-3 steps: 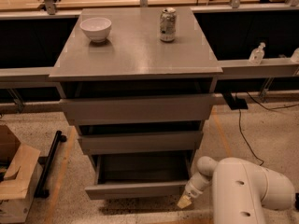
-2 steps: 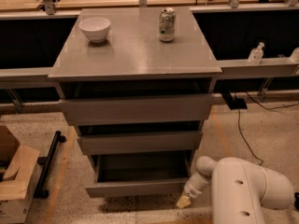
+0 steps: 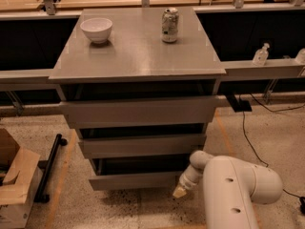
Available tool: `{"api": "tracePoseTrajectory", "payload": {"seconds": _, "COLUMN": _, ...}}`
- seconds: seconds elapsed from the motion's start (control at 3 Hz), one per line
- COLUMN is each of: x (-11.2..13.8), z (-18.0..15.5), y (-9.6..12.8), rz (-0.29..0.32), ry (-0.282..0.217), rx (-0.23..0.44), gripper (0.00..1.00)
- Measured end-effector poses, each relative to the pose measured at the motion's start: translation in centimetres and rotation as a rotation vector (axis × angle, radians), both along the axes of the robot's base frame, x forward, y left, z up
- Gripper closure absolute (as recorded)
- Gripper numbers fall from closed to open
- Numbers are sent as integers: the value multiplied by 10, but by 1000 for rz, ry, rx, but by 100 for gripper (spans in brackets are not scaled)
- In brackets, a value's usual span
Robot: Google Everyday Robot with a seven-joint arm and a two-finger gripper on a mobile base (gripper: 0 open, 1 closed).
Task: Close bottom drawer
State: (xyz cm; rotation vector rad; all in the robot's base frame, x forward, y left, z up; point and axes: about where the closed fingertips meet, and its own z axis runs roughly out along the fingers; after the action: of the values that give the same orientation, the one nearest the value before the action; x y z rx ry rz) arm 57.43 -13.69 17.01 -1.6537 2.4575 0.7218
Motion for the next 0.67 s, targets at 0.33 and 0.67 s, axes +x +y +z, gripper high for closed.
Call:
{"api": "tracePoseTrajectory", "payload": {"seconds": 0.33, "x": -1, "z": -1, "y": 0, "rz": -1, "ry": 2, "rx": 0, "gripper": 100}}
{"api": "tracePoseTrajectory", "payload": {"seconds": 0.67, "x": 20, "z": -6, "y": -1, "rz": -17, "ry": -111, "rx": -38, "gripper": 100}}
